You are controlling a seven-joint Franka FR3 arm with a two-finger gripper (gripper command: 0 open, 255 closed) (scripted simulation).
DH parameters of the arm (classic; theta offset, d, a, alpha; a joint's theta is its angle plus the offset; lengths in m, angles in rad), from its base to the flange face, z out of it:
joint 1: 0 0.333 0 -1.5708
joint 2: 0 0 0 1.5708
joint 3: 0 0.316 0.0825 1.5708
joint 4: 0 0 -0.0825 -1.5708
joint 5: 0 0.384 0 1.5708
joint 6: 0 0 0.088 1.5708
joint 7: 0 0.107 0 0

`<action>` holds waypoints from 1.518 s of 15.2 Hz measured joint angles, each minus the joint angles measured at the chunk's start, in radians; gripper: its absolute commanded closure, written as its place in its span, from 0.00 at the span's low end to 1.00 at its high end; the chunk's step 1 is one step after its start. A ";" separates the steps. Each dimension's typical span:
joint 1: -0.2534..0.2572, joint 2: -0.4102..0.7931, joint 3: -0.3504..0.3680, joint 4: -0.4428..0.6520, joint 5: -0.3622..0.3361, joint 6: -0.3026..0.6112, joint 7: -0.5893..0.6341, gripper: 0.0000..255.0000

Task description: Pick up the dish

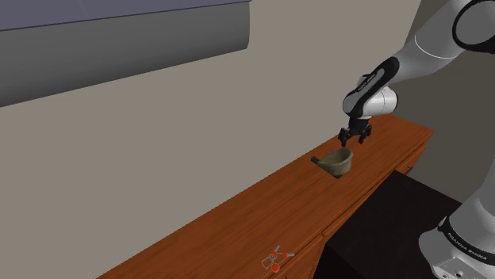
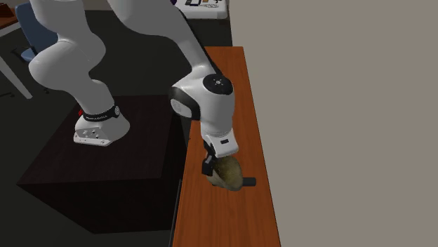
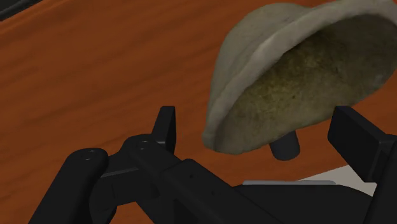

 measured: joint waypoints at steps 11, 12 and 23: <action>-0.081 0.223 0.070 0.098 0.116 0.124 -0.062 0.00; -0.082 0.227 0.072 0.098 0.118 0.128 -0.063 1.00; -0.082 0.226 0.072 0.097 0.118 0.128 -0.063 1.00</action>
